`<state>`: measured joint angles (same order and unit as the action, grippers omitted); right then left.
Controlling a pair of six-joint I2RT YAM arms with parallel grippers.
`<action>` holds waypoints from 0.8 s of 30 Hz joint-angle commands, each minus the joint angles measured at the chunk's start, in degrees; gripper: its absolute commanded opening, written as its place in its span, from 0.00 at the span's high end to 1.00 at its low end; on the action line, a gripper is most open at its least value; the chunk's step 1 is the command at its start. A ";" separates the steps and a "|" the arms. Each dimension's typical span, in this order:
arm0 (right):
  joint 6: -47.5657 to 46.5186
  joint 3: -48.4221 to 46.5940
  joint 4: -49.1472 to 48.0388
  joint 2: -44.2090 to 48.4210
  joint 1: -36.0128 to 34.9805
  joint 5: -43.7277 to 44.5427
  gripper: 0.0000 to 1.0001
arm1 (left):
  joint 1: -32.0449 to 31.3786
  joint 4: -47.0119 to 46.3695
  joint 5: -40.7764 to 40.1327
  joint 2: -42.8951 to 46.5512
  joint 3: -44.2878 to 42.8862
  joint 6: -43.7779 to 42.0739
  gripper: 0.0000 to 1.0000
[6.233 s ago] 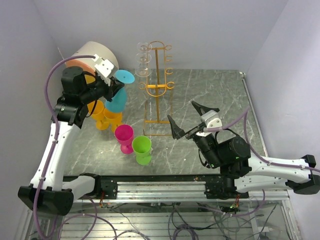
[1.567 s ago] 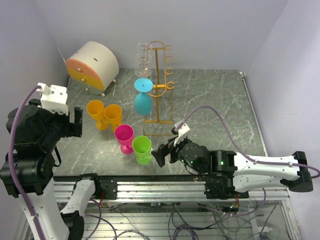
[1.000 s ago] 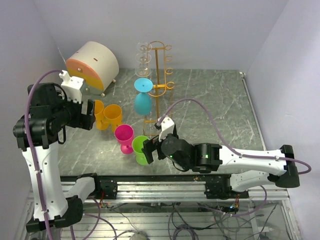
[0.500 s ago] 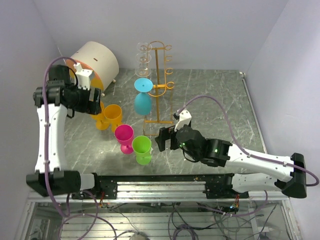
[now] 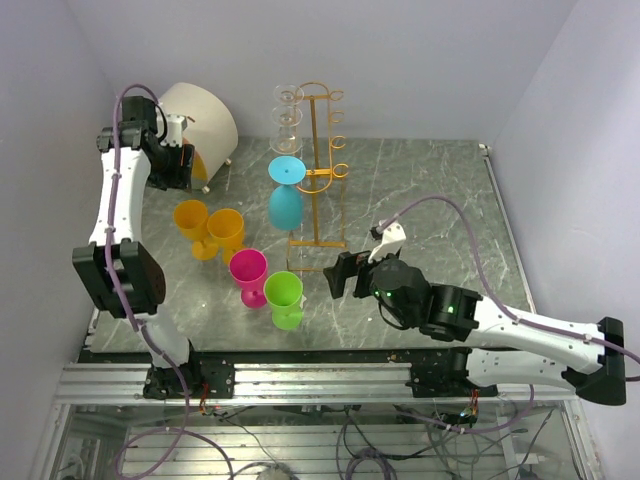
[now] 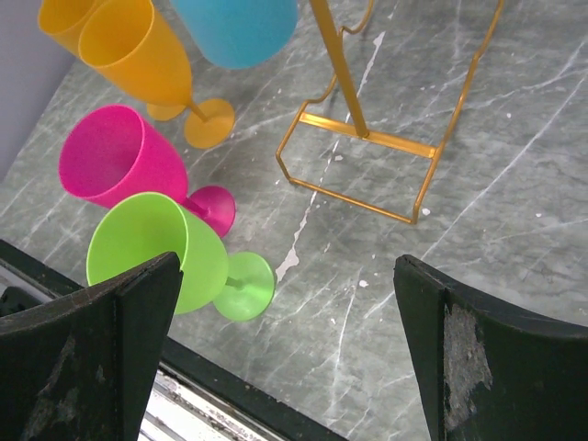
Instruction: Place the wine glass upside down on the wine glass rack
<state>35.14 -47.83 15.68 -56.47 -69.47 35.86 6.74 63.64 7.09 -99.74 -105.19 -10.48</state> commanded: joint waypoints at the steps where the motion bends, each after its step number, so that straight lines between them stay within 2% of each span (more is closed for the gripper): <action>1: -0.49 1.36 -1.65 3.87 0.18 2.46 0.00 | -0.14 -2.67 -2.81 -2.11 -1.17 0.87 0.34; 3: -1.56 1.40 -1.91 4.88 0.21 3.00 0.00 | -0.22 -2.07 -2.23 -2.14 -0.27 0.52 0.38; 8: -5.28 -0.02 -2.10 5.47 0.32 3.25 0.00 | -0.30 -3.69 -0.86 1.71 5.51 -0.27 0.36; 17: -6.60 2.10 -3.53 6.77 0.56 -0.15 0.00 | -0.83 -6.15 -5.74 0.58 9.08 -0.19 0.39; 20: -5.82 2.47 -2.69 8.33 0.53 0.25 0.00 | -1.20 -6.63 -7.73 -0.11 9.49 -0.01 0.44; 24: -5.09 2.68 -0.67 11.07 0.54 1.70 0.00 | -1.40 -7.22 -7.61 -0.21 10.48 0.06 0.56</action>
<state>29.47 -45.74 13.93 -48.23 -69.19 36.27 5.82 58.54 1.06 -99.33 -95.79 -10.52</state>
